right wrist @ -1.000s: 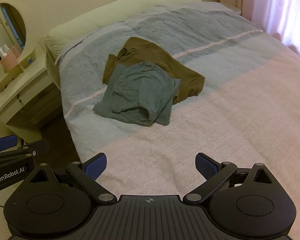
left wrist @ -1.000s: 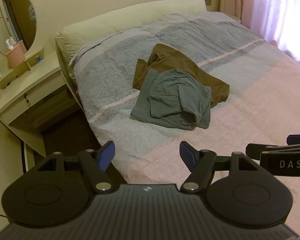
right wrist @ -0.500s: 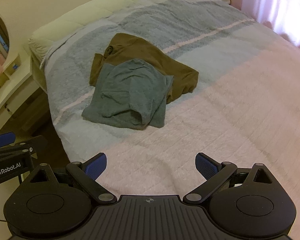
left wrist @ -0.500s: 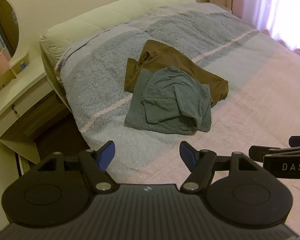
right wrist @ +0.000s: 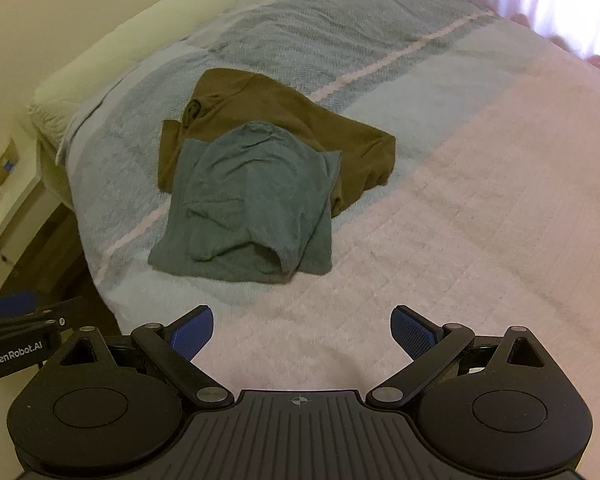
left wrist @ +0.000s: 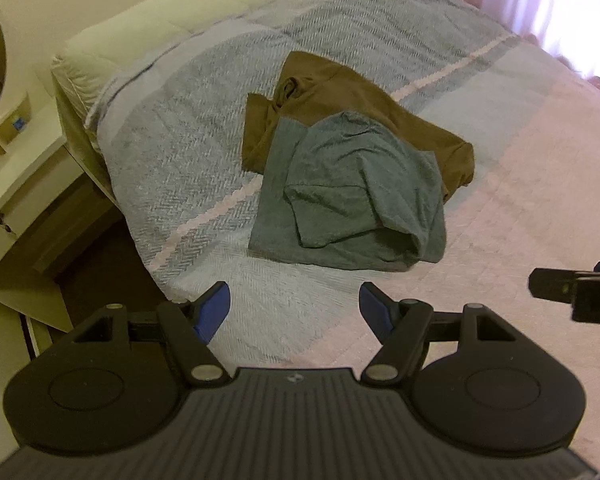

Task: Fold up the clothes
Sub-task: 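Grasp the grey T-shirt with the right gripper and lift it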

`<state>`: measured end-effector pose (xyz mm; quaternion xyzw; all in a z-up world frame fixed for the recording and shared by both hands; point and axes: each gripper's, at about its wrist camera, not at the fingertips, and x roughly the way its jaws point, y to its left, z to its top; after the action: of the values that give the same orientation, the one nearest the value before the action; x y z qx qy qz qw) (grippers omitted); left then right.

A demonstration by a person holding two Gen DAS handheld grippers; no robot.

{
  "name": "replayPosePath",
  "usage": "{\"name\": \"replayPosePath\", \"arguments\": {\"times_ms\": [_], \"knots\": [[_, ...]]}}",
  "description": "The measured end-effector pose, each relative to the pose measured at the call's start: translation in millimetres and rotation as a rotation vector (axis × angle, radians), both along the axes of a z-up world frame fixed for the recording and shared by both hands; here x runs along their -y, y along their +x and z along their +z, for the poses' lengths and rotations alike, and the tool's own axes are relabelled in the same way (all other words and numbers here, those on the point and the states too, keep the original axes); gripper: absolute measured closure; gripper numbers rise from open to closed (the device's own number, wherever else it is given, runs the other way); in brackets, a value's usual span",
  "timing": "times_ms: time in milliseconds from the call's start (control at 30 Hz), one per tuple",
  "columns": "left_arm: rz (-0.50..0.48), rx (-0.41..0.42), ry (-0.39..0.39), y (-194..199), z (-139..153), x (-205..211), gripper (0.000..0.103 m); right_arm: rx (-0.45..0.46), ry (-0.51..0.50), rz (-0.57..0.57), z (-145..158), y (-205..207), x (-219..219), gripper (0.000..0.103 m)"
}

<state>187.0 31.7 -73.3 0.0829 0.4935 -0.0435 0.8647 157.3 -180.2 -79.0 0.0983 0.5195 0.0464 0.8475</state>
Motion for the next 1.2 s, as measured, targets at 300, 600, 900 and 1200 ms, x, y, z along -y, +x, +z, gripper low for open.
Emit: {"name": "replayPosePath", "arguments": {"times_ms": [300, 600, 900, 1200], "knots": [[-0.066, -0.055, -0.01, 66.6, -27.8, -18.2, 0.035, -0.033, 0.019, -0.083, -33.4, 42.9, -5.2, 0.005], [-0.148, -0.107, -0.03, 127.2, -57.2, -26.7, 0.035, -0.021, -0.01, -0.069, -68.8, 81.8, -21.2, 0.006], [-0.187, -0.156, -0.035, 171.0, -90.4, -26.9, 0.035, -0.029, -0.126, 0.108, -129.2, 116.2, -57.9, 0.029], [-0.193, -0.173, -0.014, 190.1, -105.5, -23.5, 0.035, -0.074, -0.136, 0.162, -180.4, 137.8, -52.5, 0.103]]}}
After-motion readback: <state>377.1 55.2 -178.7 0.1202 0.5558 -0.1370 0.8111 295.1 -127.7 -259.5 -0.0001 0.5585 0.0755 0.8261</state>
